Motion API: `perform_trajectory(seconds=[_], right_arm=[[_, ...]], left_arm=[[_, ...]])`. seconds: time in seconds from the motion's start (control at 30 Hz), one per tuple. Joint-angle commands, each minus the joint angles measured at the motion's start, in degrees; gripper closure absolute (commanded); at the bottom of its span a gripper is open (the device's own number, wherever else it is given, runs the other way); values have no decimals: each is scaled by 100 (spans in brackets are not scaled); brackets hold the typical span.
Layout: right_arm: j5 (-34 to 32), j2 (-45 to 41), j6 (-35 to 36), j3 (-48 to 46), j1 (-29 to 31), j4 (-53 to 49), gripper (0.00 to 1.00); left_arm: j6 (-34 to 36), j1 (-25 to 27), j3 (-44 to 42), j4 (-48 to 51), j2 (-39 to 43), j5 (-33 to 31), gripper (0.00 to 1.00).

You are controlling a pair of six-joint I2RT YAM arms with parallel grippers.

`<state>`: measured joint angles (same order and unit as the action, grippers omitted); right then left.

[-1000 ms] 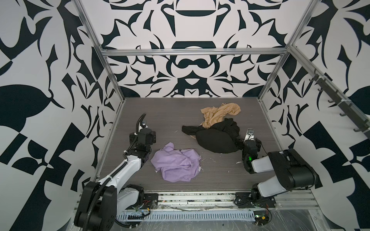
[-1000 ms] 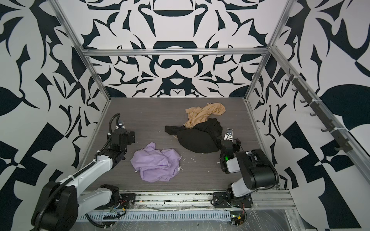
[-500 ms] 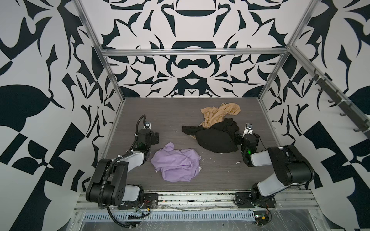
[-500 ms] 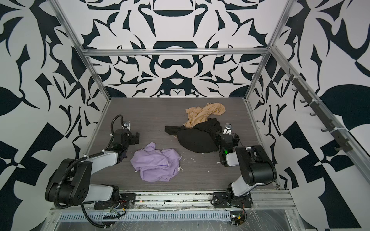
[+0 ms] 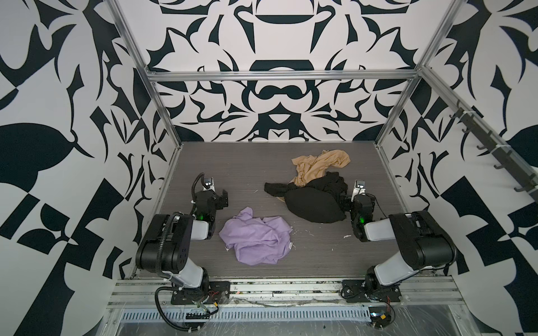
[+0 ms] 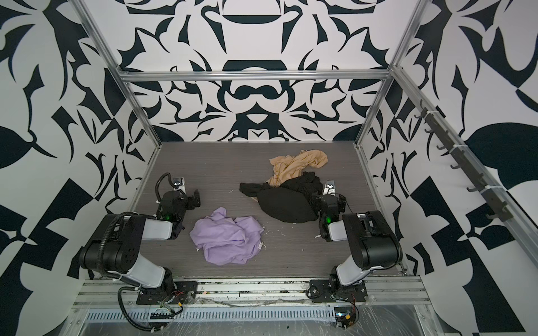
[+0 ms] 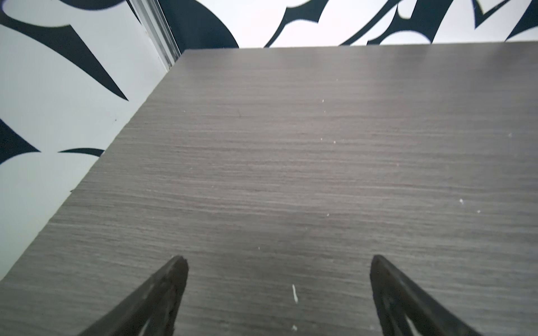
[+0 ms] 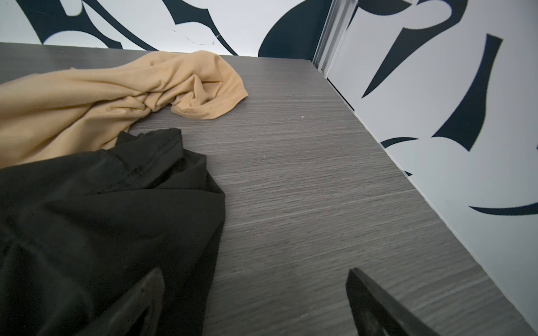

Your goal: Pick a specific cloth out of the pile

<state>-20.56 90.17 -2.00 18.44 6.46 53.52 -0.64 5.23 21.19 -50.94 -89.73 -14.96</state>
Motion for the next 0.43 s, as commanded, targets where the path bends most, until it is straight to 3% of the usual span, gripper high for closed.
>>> perform_trajectory(seconds=[0.0, 0.4], right_arm=[[100, -17, 82, 182, 31, 28, 0], [701, -77, 216, 213, -17, -87, 0]], left_arm=[[-69, -21, -88, -433, -23, 20, 0], [-94, -28, -97, -435, -3, 19, 0]])
